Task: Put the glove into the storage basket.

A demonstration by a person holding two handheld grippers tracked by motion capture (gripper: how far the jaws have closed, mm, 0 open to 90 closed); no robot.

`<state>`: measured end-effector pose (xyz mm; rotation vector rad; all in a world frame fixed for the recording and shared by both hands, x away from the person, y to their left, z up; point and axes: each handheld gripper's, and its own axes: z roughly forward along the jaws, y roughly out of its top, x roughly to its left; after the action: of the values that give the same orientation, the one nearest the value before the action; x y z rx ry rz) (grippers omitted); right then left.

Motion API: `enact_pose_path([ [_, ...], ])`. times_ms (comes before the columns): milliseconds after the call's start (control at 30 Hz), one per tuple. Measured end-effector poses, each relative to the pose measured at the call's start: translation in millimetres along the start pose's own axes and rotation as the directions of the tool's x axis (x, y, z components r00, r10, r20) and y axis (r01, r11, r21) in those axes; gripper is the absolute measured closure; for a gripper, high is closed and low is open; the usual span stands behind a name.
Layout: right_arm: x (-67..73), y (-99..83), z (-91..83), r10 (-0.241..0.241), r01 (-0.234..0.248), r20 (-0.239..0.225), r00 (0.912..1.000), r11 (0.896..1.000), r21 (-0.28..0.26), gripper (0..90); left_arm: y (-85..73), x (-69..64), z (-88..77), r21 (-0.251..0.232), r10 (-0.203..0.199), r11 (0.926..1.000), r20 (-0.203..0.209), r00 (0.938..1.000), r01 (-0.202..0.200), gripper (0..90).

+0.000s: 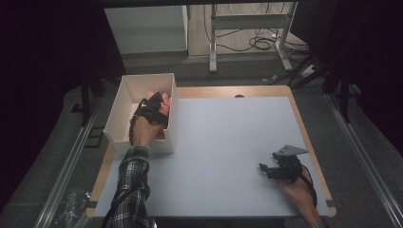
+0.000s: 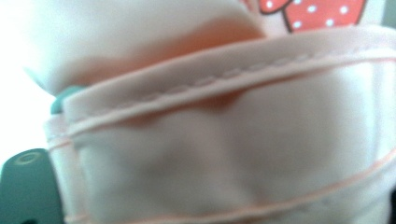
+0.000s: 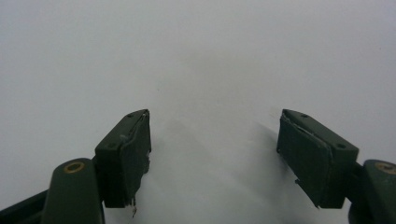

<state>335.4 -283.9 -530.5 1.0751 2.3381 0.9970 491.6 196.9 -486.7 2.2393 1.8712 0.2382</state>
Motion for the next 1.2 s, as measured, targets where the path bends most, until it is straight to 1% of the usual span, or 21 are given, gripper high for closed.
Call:
enact_pose_path([
  [100,0.0,0.0,0.0,0.000,0.000,0.000,1.0000,1.000,0.000,26.4,-0.7,2.3,-3.6,-0.032,-0.011,0.9994,0.003,0.9999,0.011,7.1],
  [133,0.0,0.0,0.0,0.000,0.000,0.000,1.0000,1.000,0.000,26.4,-1.0,3.2,-5.2,-0.039,-0.020,0.9990,0.011,0.9998,0.020,5.6],
  [167,0.0,0.0,0.0,0.000,0.000,0.000,1.0000,1.000,0.000,26.4,-1.3,4.5,-7.7,-0.046,-0.017,0.9988,0.020,0.9996,0.018,4.5],
  [200,-0.1,0.0,0.0,0.000,0.000,0.000,1.0000,1.000,0.000,26.4,-2.0,4.7,-9.5,-0.064,-0.022,0.9977,0.032,0.9993,0.024,4.1],
  [267,0.0,0.0,0.0,0.000,0.000,0.000,1.0000,1.000,0.000,26.3,-3.0,5.4,-14.6,-0.081,-0.019,0.9964,0.045,0.9988,0.022,3.5],
  [367,0.0,0.0,0.0,0.000,0.000,0.000,1.0000,1.000,0.000,26.3,-4.3,6.1,-23.0,-0.109,-0.008,0.9940,0.049,0.9987,0.014,3.5],
  [500,0.0,0.0,0.0,0.000,0.000,0.000,1.0000,1.000,0.000,26.4,-5.8,7.1,-30.2,-0.123,-0.001,0.9924,0.053,0.9986,0.007,3.5],
  [633,0.0,0.0,0.0,0.000,0.000,0.000,1.0000,1.000,0.000,26.4,-8.4,10.6,-35.9,-0.150,-0.007,0.9886,0.059,0.9982,0.016,3.6],
  [667,0.0,0.0,0.0,0.000,0.000,0.000,1.0000,1.000,0.000,26.4,-9.1,12.1,-37.5,-0.152,-0.004,0.9884,0.059,0.9983,0.012,3.6],
  [700,0.0,0.0,0.0,0.000,0.000,0.000,1.0000,1.000,0.000,26.4,-9.9,12.8,-38.6,-0.160,-0.008,0.9869,0.062,0.9980,0.018,3.6],
  [800,0.0,0.0,0.0,0.000,0.000,0.000,1.0000,1.000,0.000,26.4,-12.6,14.9,-42.5,-0.182,-0.006,0.9831,0.064,0.9979,0.017,3.6],
  [900,0.0,0.0,0.0,0.000,0.000,0.000,1.0000,1.000,0.000,26.4,-15.4,16.7,-47.1,-0.212,0.008,0.9772,0.070,0.9975,0.007,3.6],
  [933,0.0,0.0,0.0,0.000,0.000,0.000,1.0000,1.000,0.000,26.4,-16.6,16.9,-48.9,-0.226,0.009,0.9741,0.072,0.9973,0.007,3.6],
  [1000,0.0,0.0,0.0,0.000,0.000,0.000,1.0000,1.000,0.000,26.4,-18.3,16.9,-51.2,-0.243,0.011,0.9700,0.080,0.9967,0.009,3.6],
  [1067,0.0,0.0,0.0,0.000,0.000,0.000,1.0000,1.000,0.000,26.4,-20.4,17.4,-54.1,-0.258,0.022,0.9660,0.079,0.9966,-0.001,3.3],
  [1200,0.0,0.0,0.0,0.000,0.000,0.000,1.0000,1.000,0.000,26.4,-24.4,18.9,-59.0,-0.285,0.031,0.9586,0.072,0.9969,-0.009,2.8],
])
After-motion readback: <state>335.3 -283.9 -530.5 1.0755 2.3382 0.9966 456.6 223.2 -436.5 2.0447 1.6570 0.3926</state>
